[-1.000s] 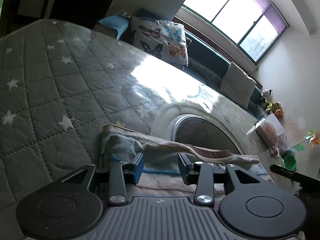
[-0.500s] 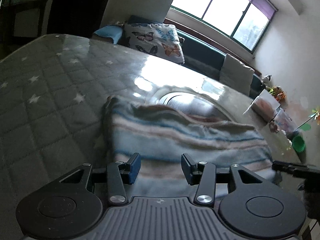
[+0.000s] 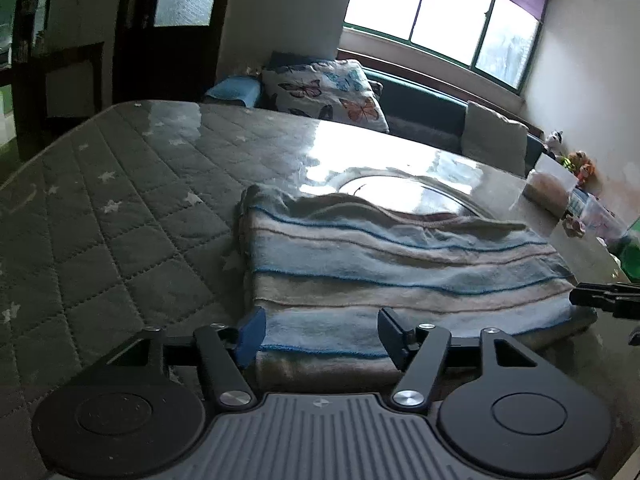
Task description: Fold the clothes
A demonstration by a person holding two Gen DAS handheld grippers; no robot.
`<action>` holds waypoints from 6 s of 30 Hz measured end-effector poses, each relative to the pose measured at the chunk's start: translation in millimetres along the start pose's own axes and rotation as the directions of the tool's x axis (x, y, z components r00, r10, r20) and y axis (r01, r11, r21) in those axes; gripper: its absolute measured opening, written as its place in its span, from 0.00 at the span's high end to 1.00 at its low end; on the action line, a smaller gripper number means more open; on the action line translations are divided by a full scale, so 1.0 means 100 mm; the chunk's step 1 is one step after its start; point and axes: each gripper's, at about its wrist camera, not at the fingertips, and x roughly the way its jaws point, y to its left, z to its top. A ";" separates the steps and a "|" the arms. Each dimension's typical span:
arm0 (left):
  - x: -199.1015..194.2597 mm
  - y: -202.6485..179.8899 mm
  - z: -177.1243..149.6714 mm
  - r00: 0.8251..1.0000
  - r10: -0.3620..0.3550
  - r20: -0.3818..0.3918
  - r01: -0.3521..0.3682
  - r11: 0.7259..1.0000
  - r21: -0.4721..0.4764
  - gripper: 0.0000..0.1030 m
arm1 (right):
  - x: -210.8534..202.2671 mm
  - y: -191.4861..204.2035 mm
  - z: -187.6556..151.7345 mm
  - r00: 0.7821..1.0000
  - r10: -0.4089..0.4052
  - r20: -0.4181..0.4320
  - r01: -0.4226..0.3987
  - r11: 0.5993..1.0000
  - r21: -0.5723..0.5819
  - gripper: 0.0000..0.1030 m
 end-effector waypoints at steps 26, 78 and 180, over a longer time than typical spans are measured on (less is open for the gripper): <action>0.17 -0.90 -0.24 0.998 -0.035 0.061 0.018 0.966 0.257 0.10 | 0.13 0.82 -0.10 0.999 0.032 0.011 -0.029 0.983 -0.182 0.25; 0.04 0.13 -0.20 0.994 0.110 -0.006 -0.110 0.987 -0.116 0.36 | -0.07 -0.31 -0.28 0.999 -0.043 0.008 0.040 0.969 0.245 0.55; 0.02 0.51 0.13 0.998 0.032 -0.047 -0.036 0.995 -0.088 0.29 | 0.19 1.40 0.19 0.981 0.177 -0.085 -0.195 0.930 -0.312 0.51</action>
